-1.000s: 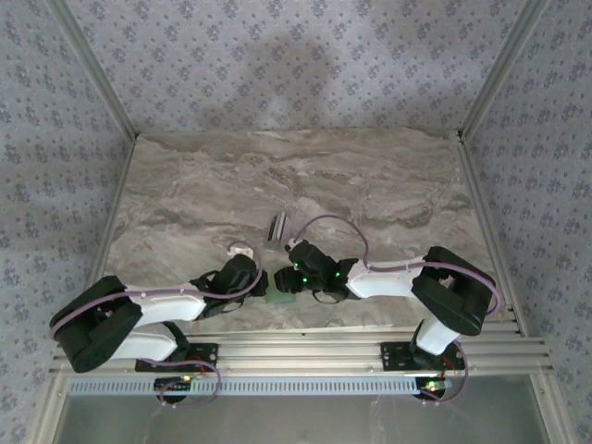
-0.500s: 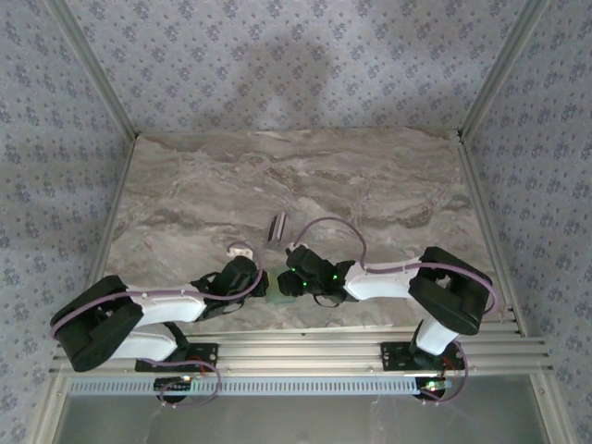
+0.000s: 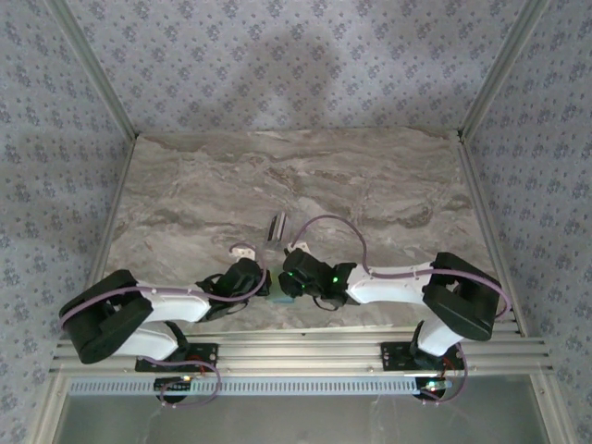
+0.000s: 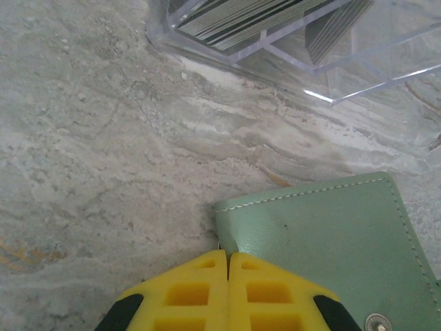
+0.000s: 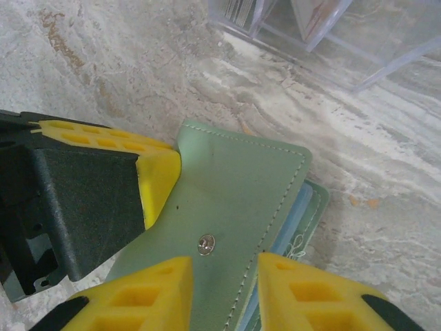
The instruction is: Put the credit cards into the card holder
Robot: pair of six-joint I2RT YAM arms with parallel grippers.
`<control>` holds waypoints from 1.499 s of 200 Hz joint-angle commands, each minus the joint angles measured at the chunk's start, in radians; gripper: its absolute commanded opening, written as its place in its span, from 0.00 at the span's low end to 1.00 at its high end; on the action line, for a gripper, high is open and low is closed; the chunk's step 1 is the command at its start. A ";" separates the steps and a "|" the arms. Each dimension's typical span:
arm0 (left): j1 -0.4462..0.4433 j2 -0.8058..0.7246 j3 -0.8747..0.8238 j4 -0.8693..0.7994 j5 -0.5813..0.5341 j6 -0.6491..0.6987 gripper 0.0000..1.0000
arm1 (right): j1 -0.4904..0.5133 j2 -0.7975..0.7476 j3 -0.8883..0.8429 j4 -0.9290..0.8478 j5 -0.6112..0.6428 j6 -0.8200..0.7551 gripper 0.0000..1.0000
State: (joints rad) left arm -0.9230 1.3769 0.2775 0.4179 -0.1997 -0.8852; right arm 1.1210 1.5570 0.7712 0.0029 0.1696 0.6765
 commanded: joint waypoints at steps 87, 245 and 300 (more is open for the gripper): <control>-0.049 0.091 -0.028 -0.110 0.009 -0.053 0.03 | -0.062 0.033 -0.057 0.341 -0.307 0.037 0.33; -0.052 0.048 -0.047 -0.137 -0.013 -0.061 0.03 | -0.057 -0.018 -0.169 0.175 -0.090 0.221 0.41; -0.052 0.063 -0.037 -0.133 -0.013 -0.060 0.03 | -0.037 -0.034 -0.196 0.213 -0.107 0.223 0.41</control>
State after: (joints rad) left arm -0.9653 1.3823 0.2665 0.4400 -0.2733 -0.9371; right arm 1.0649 1.5406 0.5896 0.2150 0.0566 0.8837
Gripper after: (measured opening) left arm 0.043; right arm 0.414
